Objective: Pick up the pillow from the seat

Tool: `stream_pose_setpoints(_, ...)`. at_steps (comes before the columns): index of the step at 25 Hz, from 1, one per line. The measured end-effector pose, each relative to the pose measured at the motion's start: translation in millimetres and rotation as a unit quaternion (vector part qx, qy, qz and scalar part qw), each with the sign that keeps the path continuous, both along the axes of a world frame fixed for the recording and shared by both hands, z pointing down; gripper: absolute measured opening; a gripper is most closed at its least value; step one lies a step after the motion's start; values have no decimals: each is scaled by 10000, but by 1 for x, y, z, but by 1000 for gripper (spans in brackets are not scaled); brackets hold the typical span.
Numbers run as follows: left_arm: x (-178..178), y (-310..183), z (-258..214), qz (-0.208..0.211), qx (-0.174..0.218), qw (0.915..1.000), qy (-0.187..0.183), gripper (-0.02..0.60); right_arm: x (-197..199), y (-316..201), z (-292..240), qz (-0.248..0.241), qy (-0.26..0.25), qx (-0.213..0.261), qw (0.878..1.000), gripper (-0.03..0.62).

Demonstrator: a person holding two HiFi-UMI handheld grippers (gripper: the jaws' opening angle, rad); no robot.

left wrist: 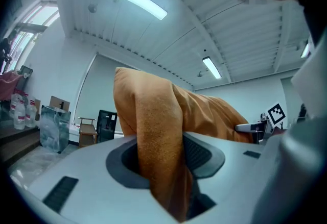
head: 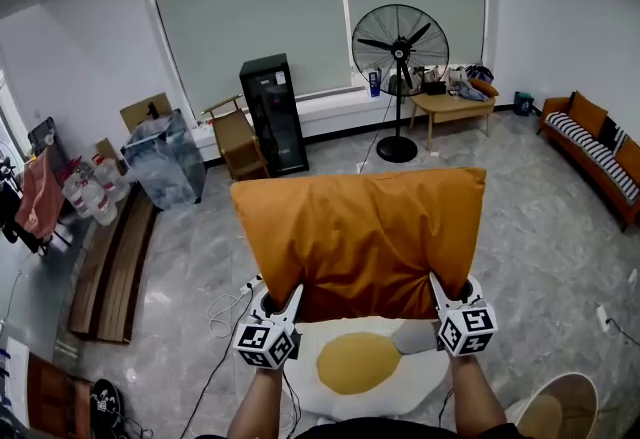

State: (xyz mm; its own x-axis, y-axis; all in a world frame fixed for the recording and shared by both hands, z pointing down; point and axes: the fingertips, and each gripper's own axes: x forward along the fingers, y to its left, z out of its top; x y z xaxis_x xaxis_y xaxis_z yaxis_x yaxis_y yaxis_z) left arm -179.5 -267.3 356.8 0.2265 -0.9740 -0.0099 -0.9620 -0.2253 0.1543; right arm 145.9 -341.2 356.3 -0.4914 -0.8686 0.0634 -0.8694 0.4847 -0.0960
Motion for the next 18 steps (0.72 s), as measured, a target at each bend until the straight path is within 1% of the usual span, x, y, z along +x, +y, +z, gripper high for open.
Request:
stream_pose_setpoints(3, 0, 2, -12, 83, 143, 9999, 19, 198, -1, 3, -13, 66, -29, 149, 9999, 198)
stream_pose_setpoints(7, 0, 8, -16, 180, 227, 9996, 38, 198, -1, 7, -16, 105, -9, 203, 9997, 196)
stream_pose_setpoints(12, 0, 9, -20, 159, 253, 9995, 25, 198, -1, 10, -19, 121, -22, 219, 9997, 196)
stream_pose_setpoints(18, 1, 11, -18, 98, 170, 9998, -41, 198, -2, 10, -18, 94, 2, 162, 9998, 198)
